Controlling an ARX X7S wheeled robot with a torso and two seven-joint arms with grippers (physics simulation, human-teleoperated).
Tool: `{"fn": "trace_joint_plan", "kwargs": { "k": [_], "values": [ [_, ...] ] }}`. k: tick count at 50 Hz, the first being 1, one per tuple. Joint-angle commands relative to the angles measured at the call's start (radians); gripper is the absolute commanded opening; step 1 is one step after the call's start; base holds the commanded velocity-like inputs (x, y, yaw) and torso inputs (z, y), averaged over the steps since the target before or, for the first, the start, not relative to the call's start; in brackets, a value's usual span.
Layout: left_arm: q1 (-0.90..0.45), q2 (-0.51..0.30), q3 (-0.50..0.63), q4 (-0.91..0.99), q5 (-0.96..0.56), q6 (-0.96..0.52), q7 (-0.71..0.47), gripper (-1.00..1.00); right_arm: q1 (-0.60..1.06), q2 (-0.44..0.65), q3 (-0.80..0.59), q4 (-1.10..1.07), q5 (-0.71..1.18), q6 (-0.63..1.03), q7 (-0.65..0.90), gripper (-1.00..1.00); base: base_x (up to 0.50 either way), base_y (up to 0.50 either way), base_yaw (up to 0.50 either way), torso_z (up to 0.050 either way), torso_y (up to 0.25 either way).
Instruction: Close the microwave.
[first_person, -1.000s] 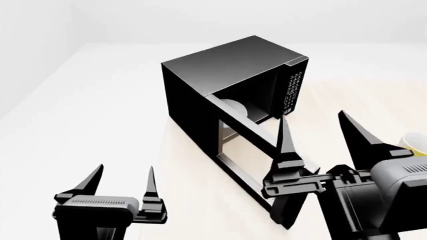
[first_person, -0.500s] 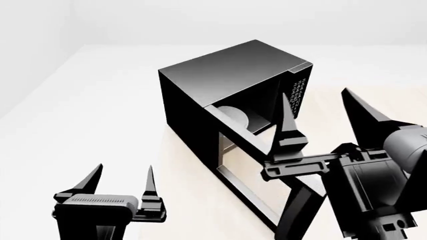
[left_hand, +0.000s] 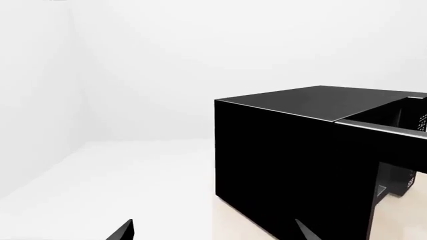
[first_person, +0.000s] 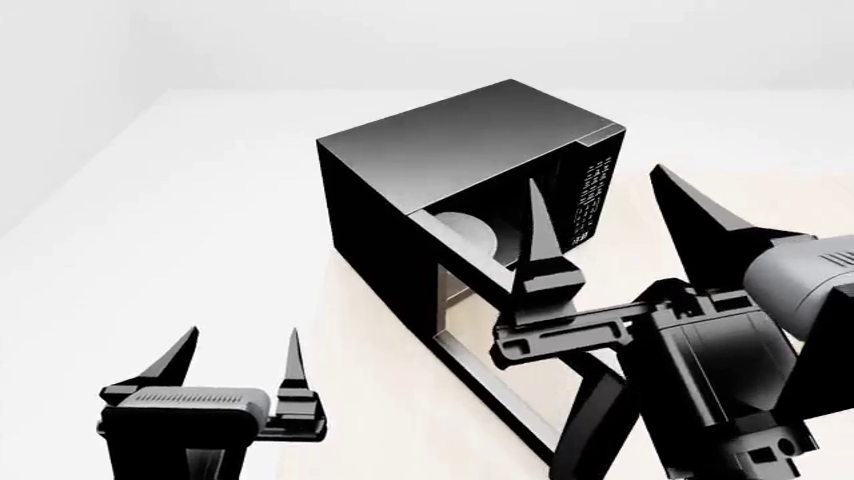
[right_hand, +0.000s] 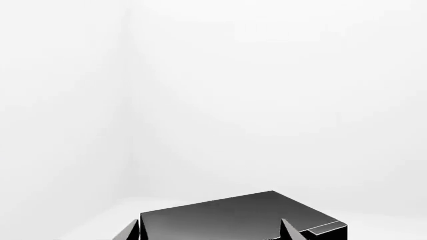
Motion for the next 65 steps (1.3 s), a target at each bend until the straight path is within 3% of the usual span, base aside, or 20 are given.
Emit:
{"fn": "trace_joint_plan", "kwargs": {
  "k": [1, 22, 65],
  "values": [
    [0.001, -0.01, -0.02, 0.009, -0.014, -0.004, -0.009, 1.0, 0.157, -0.005, -0.207, -0.005, 0.013, -0.069, 0.074, 1.0, 0.0, 0.0, 0.0, 0.0, 0.0],
    [-0.001, -0.059, -0.168, 0.023, -0.085, -0.032, -0.038, 1.0, 0.229, -0.069, -0.397, 0.003, -0.03, -0.113, 0.103, 1.0, 0.0, 0.0, 0.0, 0.0, 0.0],
    [0.029, -0.102, -0.234, 0.05, -0.115, -0.038, -0.056, 1.0, 0.173, -0.135, -0.571, 0.039, -0.153, -0.154, 0.073, 1.0, 0.0, 0.0, 0.0, 0.0, 0.0]
  ]
}}
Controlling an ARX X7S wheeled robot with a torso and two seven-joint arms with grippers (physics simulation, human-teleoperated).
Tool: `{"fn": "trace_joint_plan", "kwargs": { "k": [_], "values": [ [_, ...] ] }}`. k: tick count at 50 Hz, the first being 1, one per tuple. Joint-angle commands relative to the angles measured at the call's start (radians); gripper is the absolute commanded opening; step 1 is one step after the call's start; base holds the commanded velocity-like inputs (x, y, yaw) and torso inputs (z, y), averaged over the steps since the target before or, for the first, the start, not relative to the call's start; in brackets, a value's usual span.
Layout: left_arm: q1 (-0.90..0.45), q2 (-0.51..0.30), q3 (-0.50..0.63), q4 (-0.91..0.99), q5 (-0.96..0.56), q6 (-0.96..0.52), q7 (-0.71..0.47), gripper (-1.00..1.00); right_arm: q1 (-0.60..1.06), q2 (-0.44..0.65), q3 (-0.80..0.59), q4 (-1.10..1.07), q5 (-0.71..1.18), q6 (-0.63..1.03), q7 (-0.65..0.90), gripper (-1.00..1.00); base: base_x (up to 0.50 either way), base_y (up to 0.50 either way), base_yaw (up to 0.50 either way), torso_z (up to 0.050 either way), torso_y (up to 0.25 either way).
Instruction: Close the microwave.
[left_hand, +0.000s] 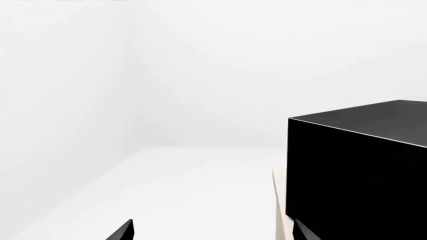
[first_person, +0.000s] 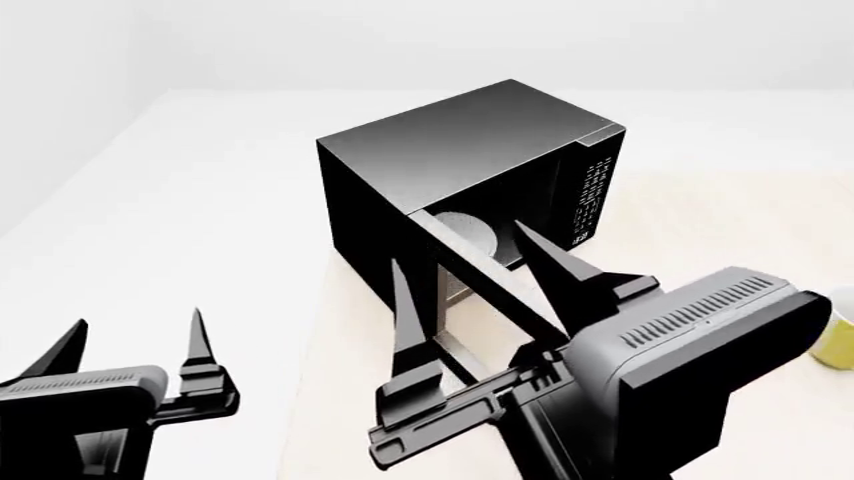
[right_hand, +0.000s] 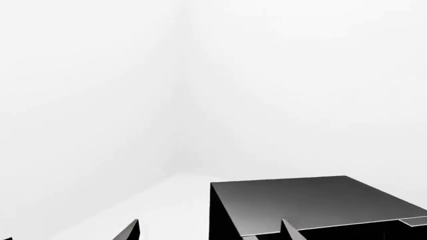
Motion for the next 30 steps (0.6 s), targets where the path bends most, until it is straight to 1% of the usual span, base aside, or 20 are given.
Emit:
{"fn": "trace_joint_plan", "kwargs": {
  "k": [1, 12, 30],
  "values": [
    [0.002, -0.007, -0.009, 0.005, -0.008, -0.002, -0.004, 1.0, -0.033, -0.032, -0.047, 0.027, -0.043, -0.007, -0.024, 1.0, 0.0, 0.0, 0.0, 0.0, 0.0],
    [0.003, -0.009, -0.002, 0.001, -0.007, 0.004, -0.003, 1.0, -0.063, -0.063, -0.074, 0.086, -0.06, -0.022, -0.072, 1.0, 0.0, 0.0, 0.0, 0.0, 0.0],
    [0.003, -0.012, 0.01, -0.001, -0.005, 0.009, -0.004, 1.0, -0.062, -0.124, -0.083, 0.165, -0.024, -0.038, -0.118, 1.0, 0.0, 0.0, 0.0, 0.0, 0.0]
  ]
}}
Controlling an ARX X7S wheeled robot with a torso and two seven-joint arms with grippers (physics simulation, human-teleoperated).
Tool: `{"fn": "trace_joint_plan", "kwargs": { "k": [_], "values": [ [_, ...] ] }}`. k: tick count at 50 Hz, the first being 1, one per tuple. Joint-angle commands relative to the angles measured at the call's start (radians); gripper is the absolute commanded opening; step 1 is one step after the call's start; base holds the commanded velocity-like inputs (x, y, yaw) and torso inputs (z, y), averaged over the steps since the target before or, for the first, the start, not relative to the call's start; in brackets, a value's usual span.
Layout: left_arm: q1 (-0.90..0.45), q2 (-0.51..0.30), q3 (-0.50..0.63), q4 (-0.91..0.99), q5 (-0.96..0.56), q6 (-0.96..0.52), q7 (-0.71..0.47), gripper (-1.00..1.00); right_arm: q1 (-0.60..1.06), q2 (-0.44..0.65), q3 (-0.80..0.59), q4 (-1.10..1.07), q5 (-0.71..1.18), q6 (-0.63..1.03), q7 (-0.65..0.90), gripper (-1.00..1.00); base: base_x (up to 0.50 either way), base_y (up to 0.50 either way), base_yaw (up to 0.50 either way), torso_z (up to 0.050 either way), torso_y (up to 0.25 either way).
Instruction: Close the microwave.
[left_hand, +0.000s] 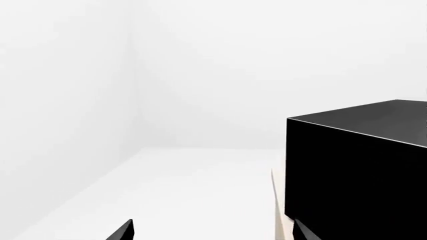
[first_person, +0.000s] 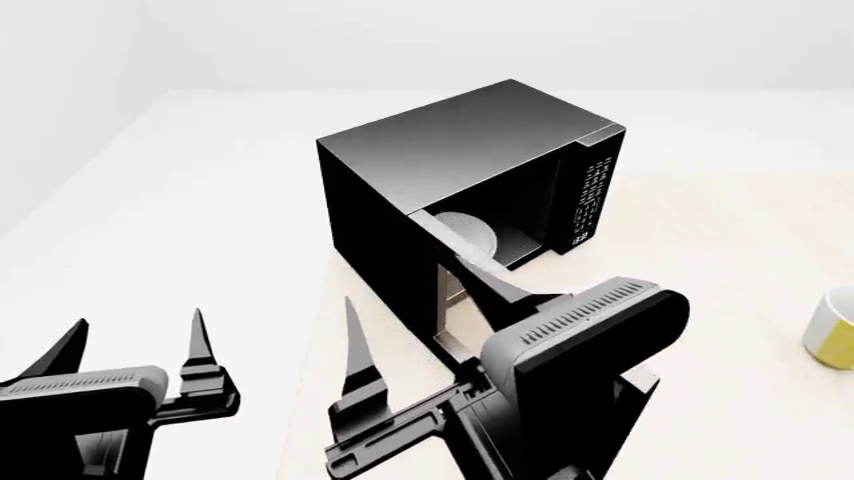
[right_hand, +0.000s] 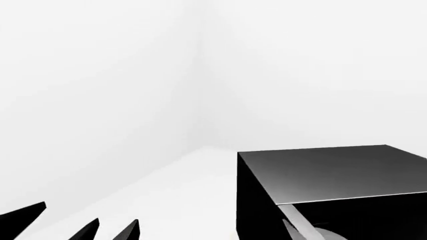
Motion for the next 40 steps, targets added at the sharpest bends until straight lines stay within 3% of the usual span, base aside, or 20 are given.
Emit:
{"fn": "trace_joint_plan", "kwargs": {
  "k": [1, 40],
  "values": [
    [0.002, -0.003, 0.006, 0.0, 0.001, 0.003, -0.001, 1.0, -0.004, -0.036, -0.007, 0.056, 0.015, -0.013, -0.035, 1.0, 0.0, 0.0, 0.0, 0.0, 0.0],
    [-0.004, -0.01, 0.023, -0.008, -0.003, 0.009, -0.005, 1.0, -0.074, -0.089, -0.049, 0.346, -0.017, -0.047, -0.194, 1.0, 0.0, 0.0, 0.0, 0.0, 0.0]
  ]
}}
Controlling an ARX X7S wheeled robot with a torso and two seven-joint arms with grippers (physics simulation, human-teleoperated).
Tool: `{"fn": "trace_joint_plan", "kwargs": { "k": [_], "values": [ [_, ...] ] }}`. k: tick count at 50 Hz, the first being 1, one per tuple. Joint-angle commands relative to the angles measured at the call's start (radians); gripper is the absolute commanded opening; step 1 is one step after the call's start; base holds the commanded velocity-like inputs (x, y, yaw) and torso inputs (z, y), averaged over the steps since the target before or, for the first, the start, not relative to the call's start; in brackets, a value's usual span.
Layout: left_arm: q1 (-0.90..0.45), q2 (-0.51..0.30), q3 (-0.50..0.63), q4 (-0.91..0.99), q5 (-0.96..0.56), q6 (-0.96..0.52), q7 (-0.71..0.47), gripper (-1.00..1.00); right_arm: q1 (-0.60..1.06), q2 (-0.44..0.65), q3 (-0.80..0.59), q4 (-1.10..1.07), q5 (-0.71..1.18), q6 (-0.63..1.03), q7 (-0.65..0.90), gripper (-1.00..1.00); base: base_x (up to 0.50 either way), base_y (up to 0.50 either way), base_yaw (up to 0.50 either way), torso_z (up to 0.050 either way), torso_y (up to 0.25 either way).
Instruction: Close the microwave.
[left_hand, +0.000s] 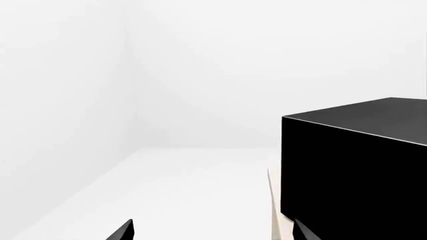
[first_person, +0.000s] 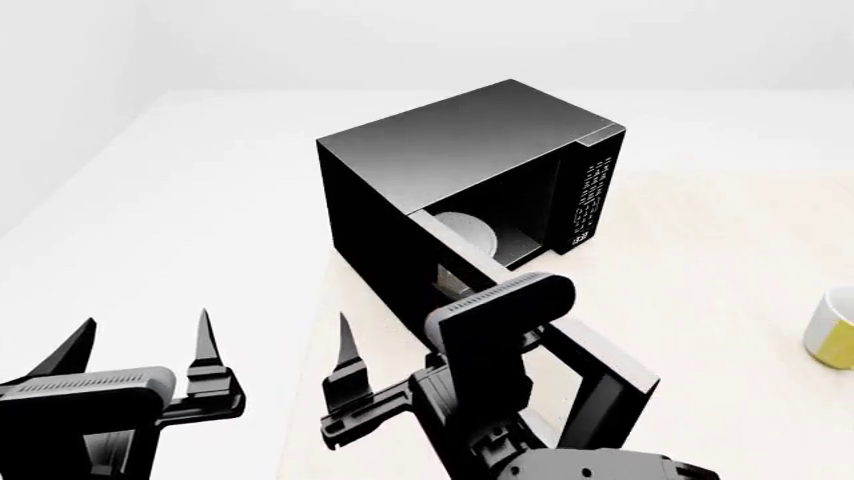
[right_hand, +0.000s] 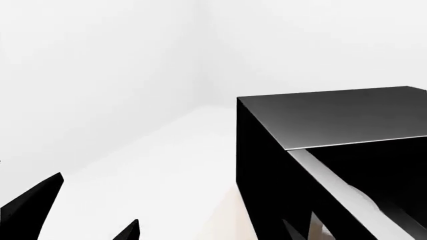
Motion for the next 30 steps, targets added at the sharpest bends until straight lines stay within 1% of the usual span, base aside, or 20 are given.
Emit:
{"fn": "trace_joint_plan", "kwargs": {
  "k": [1, 16, 18, 30],
  "values": [
    [0.001, -0.002, 0.002, -0.001, -0.004, 0.003, -0.001, 1.0, -0.014, -0.01, -0.008, 0.054, -0.005, -0.007, -0.031, 1.0, 0.0, 0.0, 0.0, 0.0, 0.0],
    [0.002, -0.004, 0.008, -0.005, -0.003, 0.009, -0.002, 1.0, -0.036, -0.015, -0.02, 0.092, -0.017, -0.015, -0.051, 1.0, 0.0, 0.0, 0.0, 0.0, 0.0],
    [-0.003, 0.0, 0.015, -0.031, 0.007, 0.03, 0.006, 1.0, -0.045, -0.013, -0.021, 0.102, -0.016, -0.022, -0.064, 1.0, 0.0, 0.0, 0.0, 0.0, 0.0],
    [-0.004, -0.004, 0.013, -0.021, 0.002, 0.021, -0.002, 1.0, -0.056, -0.014, -0.02, 0.127, -0.015, -0.03, -0.075, 1.0, 0.0, 0.0, 0.0, 0.0, 0.0]
  ]
}}
